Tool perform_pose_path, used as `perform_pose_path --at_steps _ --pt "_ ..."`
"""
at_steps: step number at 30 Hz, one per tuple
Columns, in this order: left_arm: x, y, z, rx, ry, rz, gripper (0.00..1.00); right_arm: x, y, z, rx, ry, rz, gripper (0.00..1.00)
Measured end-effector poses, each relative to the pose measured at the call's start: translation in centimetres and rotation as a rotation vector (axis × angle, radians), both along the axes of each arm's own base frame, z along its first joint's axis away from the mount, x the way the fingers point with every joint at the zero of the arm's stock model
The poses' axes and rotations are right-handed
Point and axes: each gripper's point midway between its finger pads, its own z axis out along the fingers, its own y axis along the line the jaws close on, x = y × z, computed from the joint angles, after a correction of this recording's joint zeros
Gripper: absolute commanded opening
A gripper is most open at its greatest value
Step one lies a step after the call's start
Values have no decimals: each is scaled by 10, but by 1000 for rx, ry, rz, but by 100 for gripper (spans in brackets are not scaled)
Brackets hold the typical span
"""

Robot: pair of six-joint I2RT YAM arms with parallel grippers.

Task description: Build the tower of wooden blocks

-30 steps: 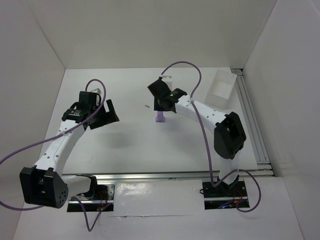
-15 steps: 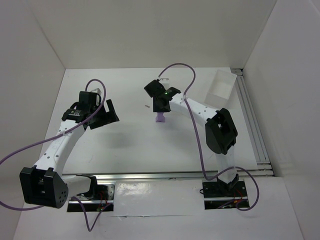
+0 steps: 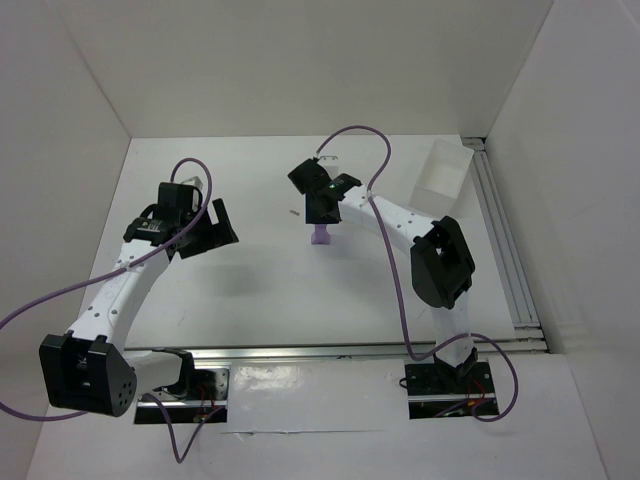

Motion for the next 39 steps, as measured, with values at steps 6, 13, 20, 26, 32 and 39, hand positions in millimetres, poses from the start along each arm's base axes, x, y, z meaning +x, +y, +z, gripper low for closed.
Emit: perform_pose_path --at_steps 6,13,20,26,32,39 --pt "0 0 0 0 0 0 97 0 0 0 1 1 1 30" --pt "-2 0 -5 1 11 0 97 -1 1 0 3 3 3 31" --pt "-2 0 -5 2 10 -1 97 -1 1 -2 3 7 4 31" --pt "-2 0 -5 1 10 0 97 -1 1 -2 3 6 5 32" --pt "-2 0 -5 1 11 0 97 -1 1 -5 -1 11 5 33" --pt "-2 0 -5 2 11 -1 97 -1 1 -11 -8 23 6 37"
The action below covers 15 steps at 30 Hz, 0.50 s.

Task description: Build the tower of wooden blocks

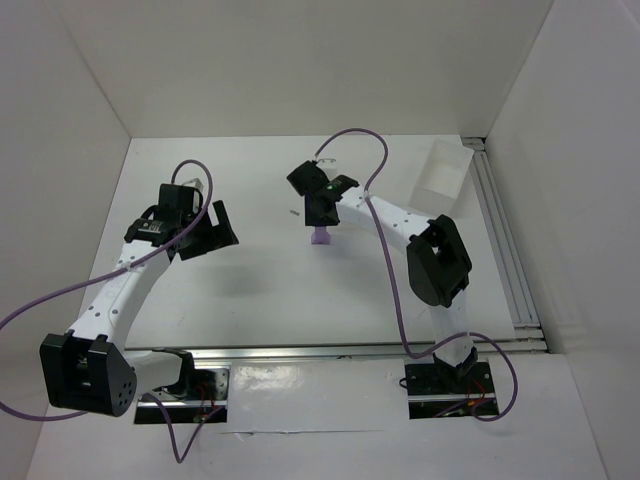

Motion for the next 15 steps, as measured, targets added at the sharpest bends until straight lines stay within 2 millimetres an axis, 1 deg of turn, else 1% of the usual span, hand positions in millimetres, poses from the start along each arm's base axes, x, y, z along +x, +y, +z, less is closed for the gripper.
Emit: perform_pose_path --at_steps 2,3,5,11,12,15 --pt "0 0 0 0 0 0 97 0 0 0 0 0 0 42" --pt "0 0 0 0 0 0 97 0 0 0 0 0 0 42" --pt "0 0 0 0 0 0 97 0 0 0 0 0 0 45" --pt "0 0 0 0 0 0 97 0 0 -1 -6 1 7 47" --pt "0 0 0 0 0 0 97 0 0 -1 -7 1 8 50" --pt "0 0 0 0 0 0 97 0 0 -1 -7 1 9 51"
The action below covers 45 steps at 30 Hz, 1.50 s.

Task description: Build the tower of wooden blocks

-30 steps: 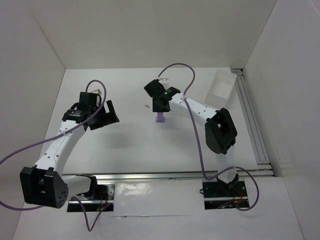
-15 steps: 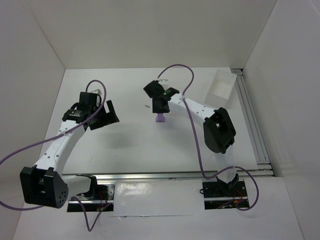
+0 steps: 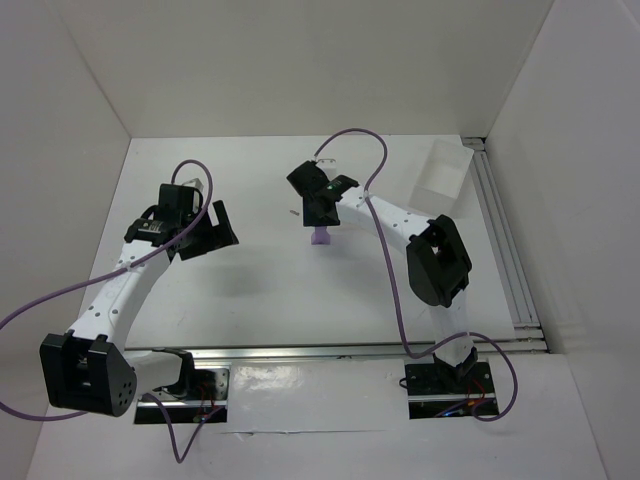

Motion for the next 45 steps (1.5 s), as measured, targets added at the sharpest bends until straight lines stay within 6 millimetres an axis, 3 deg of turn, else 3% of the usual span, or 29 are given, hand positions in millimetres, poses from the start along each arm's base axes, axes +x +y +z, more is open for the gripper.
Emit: perform_pose_path --at_steps 7,14,38,42,45 --pt "0 0 0 0 0 0 97 -1 1 0 3 4 6 58" --pt "1 0 -5 2 16 -1 97 -1 1 0 3 4 7 51" --pt "1 0 -5 1 16 0 97 0 1 -4 -4 9 10 51" --pt "1 0 -5 2 18 0 97 0 2 -3 -2 9 12 63" --pt "1 0 -5 2 18 0 97 1 2 -2 -6 5 15 80"
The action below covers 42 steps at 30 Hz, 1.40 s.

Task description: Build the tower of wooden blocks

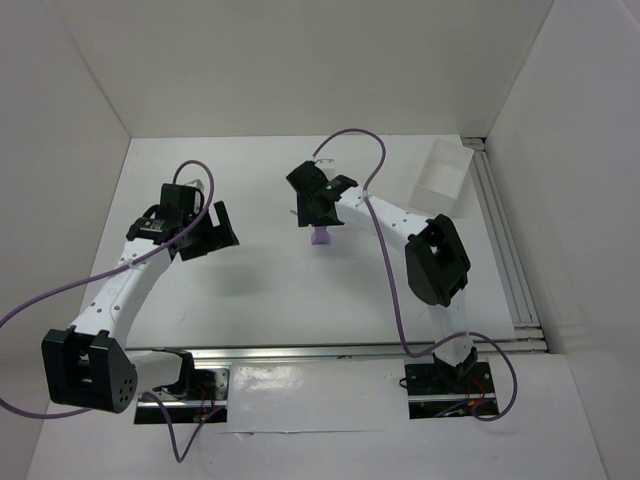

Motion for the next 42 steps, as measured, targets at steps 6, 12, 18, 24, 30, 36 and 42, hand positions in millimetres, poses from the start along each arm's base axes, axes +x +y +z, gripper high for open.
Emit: perform_pose_path --at_steps 6,12,18,24,30,36,42 --pt "0 0 -1 1 2 0 97 7 -5 9 -21 -33 -9 97" --pt "-1 5 0 25 29 16 97 38 -13 71 53 -152 -46 85" --pt "14 9 29 49 -14 37 97 81 -93 111 90 -219 -191 56" --pt "12 7 32 40 1 29 97 99 -127 81 75 -149 -228 56" --pt "11 6 33 43 15 9 98 96 -103 26 89 -14 -143 59" --pt "20 5 49 45 -29 -2 98 91 -86 -2 106 55 -101 60" --pt "23 6 49 52 -29 -12 98 88 -78 -14 116 82 -78 60"
